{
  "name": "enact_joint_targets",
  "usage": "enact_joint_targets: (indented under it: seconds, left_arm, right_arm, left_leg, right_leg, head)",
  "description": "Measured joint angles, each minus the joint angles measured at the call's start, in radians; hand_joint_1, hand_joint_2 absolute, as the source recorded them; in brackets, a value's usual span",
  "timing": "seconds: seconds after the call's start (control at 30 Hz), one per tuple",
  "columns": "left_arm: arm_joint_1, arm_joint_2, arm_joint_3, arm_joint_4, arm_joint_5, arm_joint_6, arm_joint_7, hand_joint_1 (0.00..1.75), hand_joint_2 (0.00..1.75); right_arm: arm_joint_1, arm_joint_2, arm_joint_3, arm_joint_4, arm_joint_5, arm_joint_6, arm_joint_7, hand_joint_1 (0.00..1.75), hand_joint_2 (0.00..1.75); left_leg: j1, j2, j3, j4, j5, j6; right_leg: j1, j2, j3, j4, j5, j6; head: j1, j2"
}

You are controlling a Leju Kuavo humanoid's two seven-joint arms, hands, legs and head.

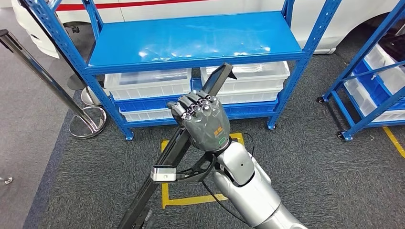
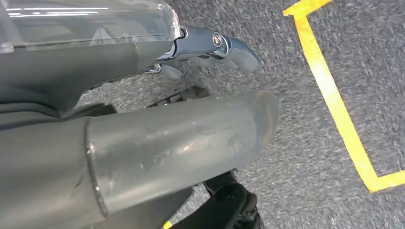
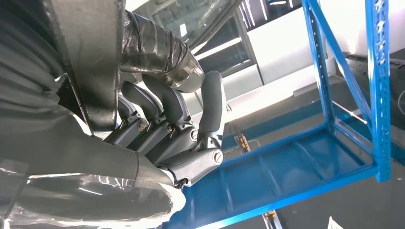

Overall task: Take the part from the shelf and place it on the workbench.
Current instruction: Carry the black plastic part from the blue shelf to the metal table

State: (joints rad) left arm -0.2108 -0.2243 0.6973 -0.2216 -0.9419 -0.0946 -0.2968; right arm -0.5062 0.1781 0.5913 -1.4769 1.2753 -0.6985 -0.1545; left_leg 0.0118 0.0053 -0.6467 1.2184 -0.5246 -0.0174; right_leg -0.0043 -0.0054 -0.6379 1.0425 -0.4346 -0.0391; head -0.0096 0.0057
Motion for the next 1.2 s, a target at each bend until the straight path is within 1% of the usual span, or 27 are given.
enact_joint_targets:
  seconds: [0.07, 0.1, 0.2, 0.23, 0.27, 0.3, 0.37, 0.4, 0.43, 0.47, 0.53, 0.6, 0.63, 0.7, 0.73, 0.77, 0.83, 0.87, 0.9, 0.93, 0.97, 1.0, 1.03, 1.07, 1.1, 1.13, 1.2]
  left_arm:
    - [-0.002, 0.001, 0.000, 0.000, 0.000, 0.000, 0.000, 0.00, 0.00]
    - [-0.003, 0.001, 0.000, 0.000, 0.000, 0.000, 0.000, 0.00, 0.00]
    - [-0.001, 0.001, 0.000, 0.000, 0.000, 0.000, 0.000, 0.00, 0.00]
    - [-0.002, 0.000, 0.000, 0.000, 0.000, 0.000, 0.000, 0.00, 0.00]
    - [-0.003, 0.000, 0.000, 0.000, 0.000, 0.000, 0.000, 0.00, 0.00]
    - [-0.005, 0.000, 0.000, 0.000, 0.000, 0.000, 0.000, 0.00, 0.00]
    - [-0.006, 0.000, -0.001, 0.000, 0.000, 0.000, 0.000, 0.00, 0.00]
    - [-0.005, 0.000, -0.001, 0.000, 0.000, 0.000, 0.000, 0.00, 0.00]
    - [-0.005, 0.000, -0.001, 0.000, 0.001, 0.000, 0.000, 0.00, 0.00]
    - [-0.005, 0.000, -0.001, 0.000, 0.001, 0.000, 0.000, 0.00, 0.00]
    - [-0.005, 0.000, -0.001, 0.000, 0.003, 0.000, 0.000, 0.00, 0.00]
    - [-0.006, 0.000, -0.001, 0.000, 0.004, 0.000, 0.000, 0.00, 0.00]
    - [-0.006, 0.000, -0.001, 0.000, 0.005, 0.001, 0.000, 0.00, 0.00]
    - [-0.005, 0.000, -0.001, 0.000, 0.006, 0.001, 0.000, 0.00, 0.00]
    - [-0.004, 0.000, -0.001, 0.000, 0.007, 0.001, 0.000, 0.00, 0.00]
    - [-0.003, 0.000, -0.001, 0.001, 0.007, 0.001, 0.000, 0.00, 0.00]
    - [-0.002, 0.000, -0.001, 0.001, 0.008, 0.002, 0.000, 0.00, 0.00]
    - [-0.001, 0.000, -0.001, 0.001, 0.008, 0.002, 0.000, 0.00, 0.00]
    - [-0.001, 0.000, -0.001, 0.001, 0.008, 0.002, 0.000, 0.00, 0.00]
    - [-0.001, 0.000, -0.001, 0.001, 0.009, 0.002, 0.000, 0.00, 0.00]
    - [-0.001, 0.000, -0.001, 0.001, 0.009, 0.002, 0.000, 0.00, 0.00]
    - [-0.001, 0.000, -0.001, 0.001, 0.008, 0.002, 0.000, 0.00, 0.00]
    - [-0.002, 0.000, -0.001, 0.001, 0.008, 0.001, 0.000, 0.00, 0.00]
    - [-0.003, 0.000, -0.002, 0.001, 0.008, 0.001, 0.000, 0.00, 0.00]
    - [-0.005, 0.000, -0.003, 0.001, 0.008, 0.001, 0.000, 0.00, 0.00]
    - [-0.007, 0.000, -0.004, 0.001, 0.007, 0.001, 0.000, 0.00, 0.00]
    - [-0.008, 0.000, -0.006, 0.001, 0.007, 0.001, 0.001, 0.00, 0.00]
  right_arm:
    - [-0.001, 0.000, 0.000, 0.000, 0.000, 0.000, 0.000, 1.75, 1.75]
    - [-0.001, 0.000, 0.000, 0.000, 0.000, 0.000, 0.000, 1.75, 1.75]
    - [-0.001, 0.000, 0.000, 0.000, 0.000, 0.000, 0.000, 1.75, 1.75]
    - [-0.001, 0.000, 0.000, 0.000, 0.000, 0.000, 0.000, 1.75, 1.75]
    - [-0.001, -0.001, 0.000, 0.000, 0.000, 0.000, 0.000, 1.75, 1.75]
    - [-0.002, -0.001, 0.000, 0.000, 0.000, 0.000, 0.001, 1.75, 1.75]
    - [-0.001, -0.002, 0.000, 0.000, 0.000, 0.000, 0.003, 1.75, 1.75]
    - [-0.001, -0.003, 0.000, 0.001, 0.000, 0.000, 0.004, 1.75, 1.75]
    - [-0.001, -0.004, 0.000, 0.001, 0.000, 0.000, 0.006, 1.75, 1.75]
    - [-0.001, -0.005, 0.000, 0.001, 0.000, 0.000, 0.007, 1.75, 1.75]
    - [-0.001, -0.006, 0.000, 0.000, 0.001, 0.000, 0.007, 1.75, 1.75]
    - [-0.003, -0.006, 0.001, 0.000, 0.001, 0.000, 0.008, 1.75, 1.75]
    - [-0.004, -0.006, 0.001, 0.000, 0.001, 0.000, 0.008, 1.75, 1.75]
    - [-0.005, -0.005, 0.001, 0.000, 0.002, 0.000, 0.009, 1.75, 1.75]
    - [-0.005, -0.006, 0.001, 0.000, 0.002, 0.000, 0.010, 1.75, 1.75]
    - [-0.006, -0.006, 0.002, 0.000, 0.002, 0.000, 0.010, 1.75, 1.75]
    - [-0.007, -0.006, 0.003, 0.000, 0.002, 0.000, 0.012, 1.75, 1.75]
    - [-0.007, -0.006, 0.004, 0.000, 0.003, 0.000, 0.013, 1.75, 1.75]
    - [-0.007, -0.006, 0.004, 0.000, 0.003, 0.000, 0.015, 1.75, 1.75]
    - [-0.007, -0.006, 0.005, 0.001, 0.004, 0.000, 0.016, 1.75, 1.75]
    - [-0.007, -0.006, 0.005, 0.001, 0.004, 0.000, 0.017, 1.75, 1.75]
    - [-0.007, -0.006, 0.005, 0.001, 0.004, 0.000, 0.018, 1.75, 1.75]
    - [-0.007, -0.006, 0.005, 0.000, 0.005, 0.000, 0.018, 1.75, 1.75]
    - [-0.007, -0.006, 0.005, 0.000, 0.005, 0.000, 0.018, 1.75, 1.75]
    - [-0.008, -0.006, 0.005, 0.000, 0.005, 0.000, 0.018, 1.75, 1.75]
    - [-0.009, -0.006, 0.005, 0.000, 0.006, 0.000, 0.018, 1.75, 1.75]
    - [-0.010, -0.006, 0.005, 0.000, 0.006, 0.000, 0.018, 1.75, 1.75]
  left_leg:
    - [-0.005, -0.002, 0.092, -0.143, 0.026, 0.013]
    - [-0.009, -0.003, 0.118, -0.188, 0.027, 0.018]
    - [-0.012, -0.003, 0.128, -0.226, 0.041, 0.030]
    - [-0.010, -0.001, 0.126, -0.235, 0.052, 0.037]
    - [-0.007, 0.002, 0.121, -0.243, 0.064, 0.044]
    - [-0.004, 0.004, 0.115, -0.250, 0.075, 0.049]
    - [-0.005, 0.006, 0.094, -0.247, 0.089, 0.053]
    - [-0.006, 0.007, 0.083, -0.243, 0.095, 0.053]
    - [-0.006, 0.007, 0.071, -0.237, 0.099, 0.052]
    - [-0.005, 0.007, 0.058, -0.229, 0.103, 0.050]
    - [-0.004, 0.006, 0.037, -0.210, 0.106, 0.046]
    - [-0.005, 0.005, 0.020, -0.193, 0.111, 0.036]
    - [-0.006, 0.004, 0.014, -0.189, 0.116, 0.028]
    - [-0.006, 0.004, 0.008, -0.190, 0.128, 0.014]
    - [-0.004, 0.003, 0.002, -0.185, 0.121, 0.008]
    - [-0.002, 0.002, -0.007, -0.168, 0.099, 0.004]
    - [0.001, 0.000, -0.035, -0.078, 0.010, -0.004]
    - [0.001, 0.000, -0.051, -0.015, -0.035, -0.006]
    - [0.001, 0.000, -0.062, 0.044, -0.063, -0.008]
    - [0.001, 0.000, -0.062, 0.081, -0.067, -0.009]
    - [0.001, 0.000, -0.047, 0.086, -0.049, -0.008]
    - [0.001, 0.000, -0.015, 0.058, -0.019, -0.006]
    - [0.001, 0.000, 0.030, 0.001, 0.008, -0.002]
    - [-0.001, -0.001, 0.082, -0.072, 0.018, 0.003]
    - [-0.004, -0.002, 0.126, -0.139, 0.015, 0.008]
    - [-0.006, -0.003, 0.154, -0.187, 0.005, 0.012]
    - [-0.010, -0.004, 0.164, -0.223, 0.002, 0.019]
  right_leg:
    - [0.001, 0.000, -0.009, 0.002, 0.010, 0.006]
    - [0.001, 0.000, -0.012, 0.001, 0.016, 0.011]
    - [-0.002, 0.000, -0.017, -0.008, 0.034, 0.028]
    - [-0.001, 0.001, -0.022, -0.004, 0.026, 0.033]
    - [-0.001, 0.003, -0.031, 0.015, 0.003, 0.038]
    - [-0.001, 0.005, -0.047, 0.056, -0.037, 0.042]
    - [-0.003, 0.006, -0.087, 0.184, -0.121, 0.049]
    - [-0.005, 0.006, -0.100, 0.240, -0.141, 0.053]
    - [-0.008, 0.005, -0.098, 0.269, -0.140, 0.056]
    - [-0.012, 0.005, -0.080, 0.264, -0.120, 0.059]
    - [-0.018, 0.005, 0.001, 0.158, -0.077, 0.061]
    - [-0.015, 0.006, 0.071, 0.045, -0.073, 0.057]
    - [-0.012, 0.007, 0.084, 0.018, -0.080, 0.052]
    - [-0.008, 0.007, 0.080, 0.008, -0.073, 0.037]
    - [-0.009, 0.005, 0.074, 0.005, -0.064, 0.028]
    - [-0.010, 0.004, 0.067, 0.002, -0.054, 0.018]
    - [-0.011, 0.001, 0.047, -0.002, -0.034, 0.003]
    - [-0.010, 0.000, 0.035, -0.001, -0.025, 0.000]
    - [-0.008, -0.001, 0.022, 0.000, -0.015, -0.001]
    - [-0.007, -0.001, 0.008, 0.002, -0.006, -0.001]
    - [-0.006, -0.001, -0.006, 0.004, 0.003, 0.000]
    - [-0.006, -0.001, -0.019, 0.006, 0.012, 0.001]
    - [-0.006, -0.001, -0.029, 0.008, 0.020, 0.003]
    - [-0.005, 0.000, -0.037, 0.010, 0.028, 0.006]
    - [-0.004, -0.001, -0.042, 0.010, 0.035, 0.010]
    - [-0.004, -0.001, -0.045, 0.009, 0.044, 0.016]
    - [-0.006, -0.003, -0.046, 0.000, 0.064, 0.028]
  head:
    - [0.000, 0.000]
    - [0.000, 0.000]
    - [0.000, 0.000]
    - [0.000, 0.000]
    - [0.000, 0.000]
    - [0.000, 0.000]
    - [0.000, 0.000]
    - [0.001, 0.000]
    - [0.001, 0.000]
    - [0.001, 0.000]
    - [0.000, 0.000]
    - [0.000, 0.000]
    - [0.000, 0.000]
    - [0.000, 0.000]
    - [0.000, 0.000]
    - [0.000, 0.000]
    - [0.000, 0.000]
    - [0.000, 0.000]
    - [0.000, 0.000]
    - [0.000, 0.000]
    - [0.000, 0.000]
    - [0.000, 0.000]
    - [0.000, 0.000]
    - [0.000, 0.000]
    - [0.000, 0.000]
    - [0.000, 0.000]
    - [0.000, 0.000]
